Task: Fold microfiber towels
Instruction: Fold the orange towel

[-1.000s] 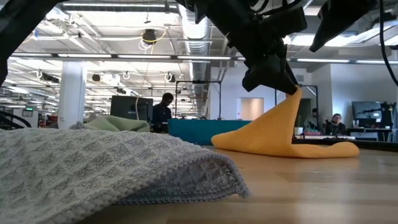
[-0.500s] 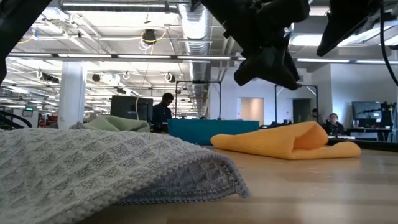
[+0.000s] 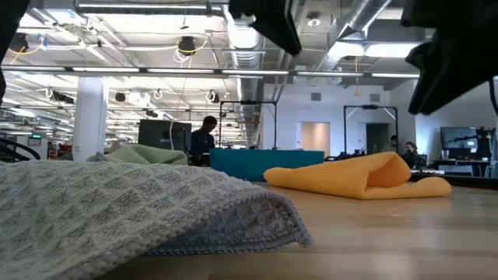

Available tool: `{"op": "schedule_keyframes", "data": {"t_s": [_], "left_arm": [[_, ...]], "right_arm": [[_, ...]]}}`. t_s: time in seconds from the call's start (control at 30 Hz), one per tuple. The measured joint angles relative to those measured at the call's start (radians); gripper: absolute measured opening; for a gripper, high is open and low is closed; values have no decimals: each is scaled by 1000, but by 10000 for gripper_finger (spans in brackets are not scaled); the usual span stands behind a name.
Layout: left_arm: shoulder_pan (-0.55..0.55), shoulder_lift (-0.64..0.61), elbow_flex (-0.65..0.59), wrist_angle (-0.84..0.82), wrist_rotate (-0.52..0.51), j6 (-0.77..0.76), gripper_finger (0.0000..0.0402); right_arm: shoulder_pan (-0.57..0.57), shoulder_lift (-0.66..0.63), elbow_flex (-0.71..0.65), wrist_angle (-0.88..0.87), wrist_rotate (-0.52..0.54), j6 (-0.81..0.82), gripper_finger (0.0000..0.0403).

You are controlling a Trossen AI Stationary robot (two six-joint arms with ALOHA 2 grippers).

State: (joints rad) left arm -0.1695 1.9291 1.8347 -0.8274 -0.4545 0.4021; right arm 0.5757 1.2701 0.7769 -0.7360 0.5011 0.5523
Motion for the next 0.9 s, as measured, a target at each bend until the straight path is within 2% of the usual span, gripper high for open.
{"op": "schedule_keyframes", "data": {"t_s": [0.2,0.43,0.6,0.77,0.9], "left_arm": [[-35,-105,0,-90,-3,-118,128],[-78,-175,1,-144,-6,-198,128],[-106,-196,1,-190,-62,-242,128],[-134,-197,0,-236,-133,-262,128],[-144,-197,0,-264,-137,-291,128]], "right_arm": [[-63,0,-99,97,0,-25,161],[-140,0,-151,179,-11,-91,161],[-184,0,-169,222,-110,-144,161],[-213,2,-169,222,-108,-168,161],[-234,41,-169,237,-132,-169,161]]}}
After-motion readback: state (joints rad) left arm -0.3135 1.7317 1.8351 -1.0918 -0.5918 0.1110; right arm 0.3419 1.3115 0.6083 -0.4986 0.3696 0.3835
